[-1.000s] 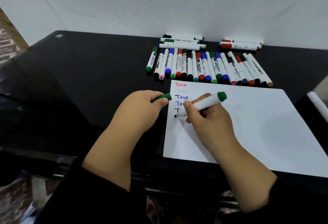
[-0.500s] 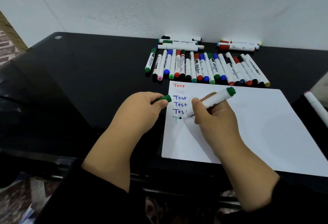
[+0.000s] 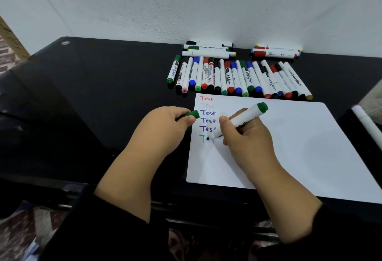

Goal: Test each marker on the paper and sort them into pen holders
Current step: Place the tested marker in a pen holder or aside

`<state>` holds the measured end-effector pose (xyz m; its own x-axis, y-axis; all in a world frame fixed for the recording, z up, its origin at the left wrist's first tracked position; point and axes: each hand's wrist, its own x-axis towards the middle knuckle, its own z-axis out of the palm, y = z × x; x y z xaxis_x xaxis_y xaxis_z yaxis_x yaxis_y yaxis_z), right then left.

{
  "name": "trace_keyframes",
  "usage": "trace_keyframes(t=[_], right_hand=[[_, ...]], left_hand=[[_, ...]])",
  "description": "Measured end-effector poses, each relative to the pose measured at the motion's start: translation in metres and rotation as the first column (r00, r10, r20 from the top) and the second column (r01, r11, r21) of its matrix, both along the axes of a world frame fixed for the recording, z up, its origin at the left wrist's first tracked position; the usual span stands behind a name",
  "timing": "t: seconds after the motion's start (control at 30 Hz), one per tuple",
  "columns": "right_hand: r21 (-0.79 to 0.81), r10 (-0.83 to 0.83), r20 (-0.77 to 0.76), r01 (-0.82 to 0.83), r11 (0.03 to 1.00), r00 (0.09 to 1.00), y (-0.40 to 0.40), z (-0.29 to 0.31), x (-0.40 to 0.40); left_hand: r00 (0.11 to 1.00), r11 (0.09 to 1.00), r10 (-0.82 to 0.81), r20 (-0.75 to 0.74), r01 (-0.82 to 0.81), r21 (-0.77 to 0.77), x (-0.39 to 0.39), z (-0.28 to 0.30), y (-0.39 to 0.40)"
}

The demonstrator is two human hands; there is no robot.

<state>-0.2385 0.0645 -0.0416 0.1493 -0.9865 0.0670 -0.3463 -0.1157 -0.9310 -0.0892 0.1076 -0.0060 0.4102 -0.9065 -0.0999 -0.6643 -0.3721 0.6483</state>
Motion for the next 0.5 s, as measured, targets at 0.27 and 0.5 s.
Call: trace_keyframes(t=[0.27, 0.5], right_hand=[[-0.002, -0.043, 0.016, 0.043, 0.999, 0.999, 0.0001, 0.0011, -0.0008], [0.002, -0.070, 0.008, 0.070, 0.998, 0.998, 0.0012, 0.0034, -0.0017]], left_hand=[[1.000, 1.000, -0.001, 0.002, 0.001, -0.003, 0.0001, -0.0006, 0.0000], [1.000, 1.000, -0.006, 0.002, 0.006, -0.008, 0.0001, -0.0023, -0.0006]])
